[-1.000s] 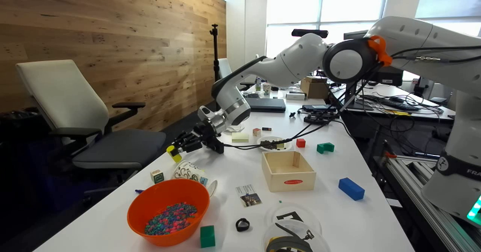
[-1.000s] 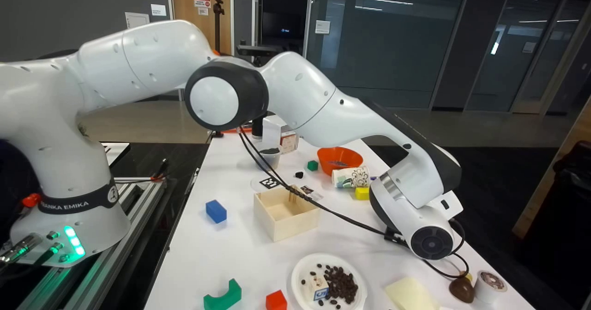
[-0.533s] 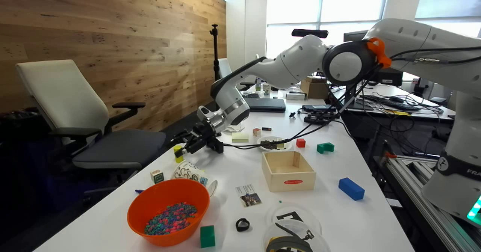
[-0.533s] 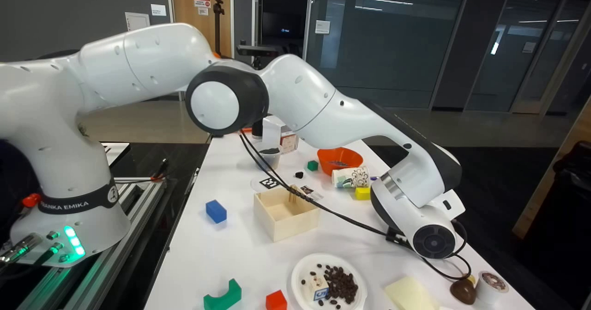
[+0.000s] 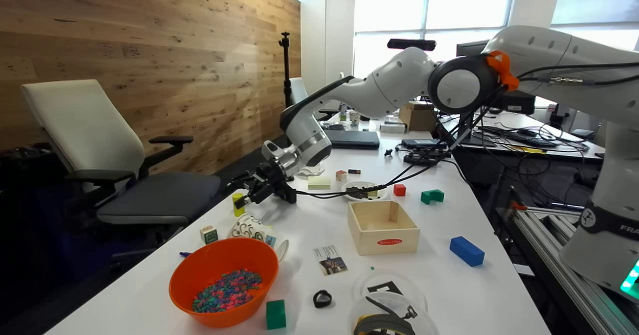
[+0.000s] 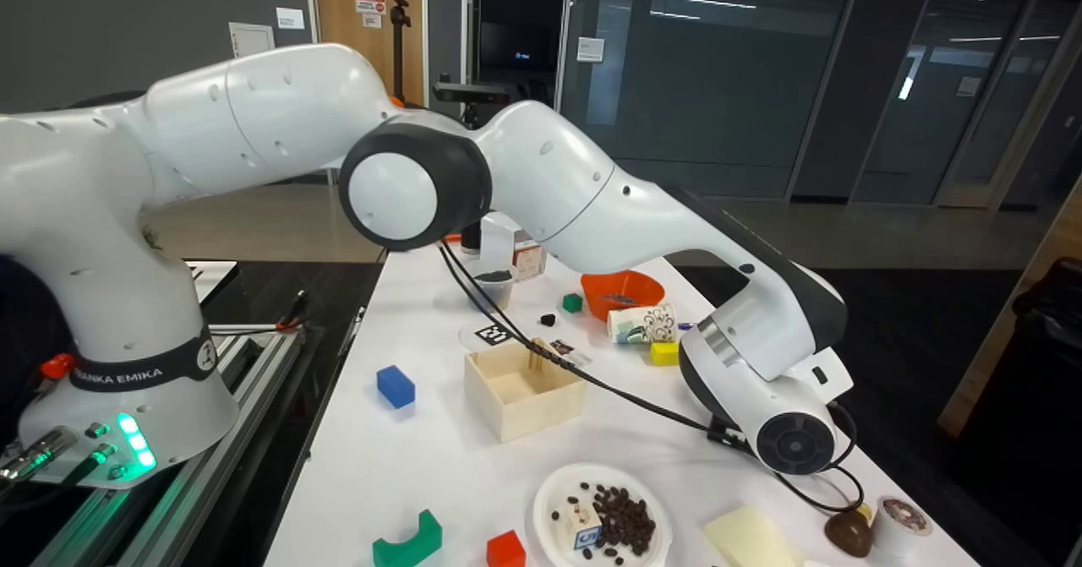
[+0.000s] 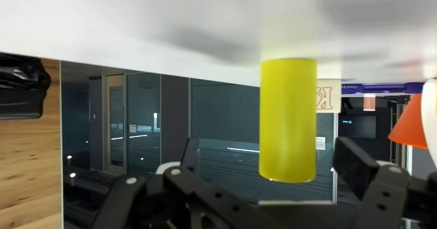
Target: Put the right yellow block upright
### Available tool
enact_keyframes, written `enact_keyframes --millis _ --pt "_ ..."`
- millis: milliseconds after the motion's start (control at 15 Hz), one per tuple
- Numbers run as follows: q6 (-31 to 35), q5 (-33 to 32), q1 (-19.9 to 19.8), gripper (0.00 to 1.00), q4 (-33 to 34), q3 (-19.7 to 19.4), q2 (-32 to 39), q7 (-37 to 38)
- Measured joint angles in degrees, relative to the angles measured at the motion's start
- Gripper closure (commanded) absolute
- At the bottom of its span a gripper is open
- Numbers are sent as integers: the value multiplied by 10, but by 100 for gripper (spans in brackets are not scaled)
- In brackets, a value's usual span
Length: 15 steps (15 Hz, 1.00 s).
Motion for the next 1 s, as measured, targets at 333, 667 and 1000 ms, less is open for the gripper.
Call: enact_keyframes --millis 333,667,1000 --pt "-9 0 -2 0 -15 3 -9 -11" --pt "-43 0 -5 0 -63 11 -53 -55" --pt "-55 0 -10 0 -110 19 -101 -105"
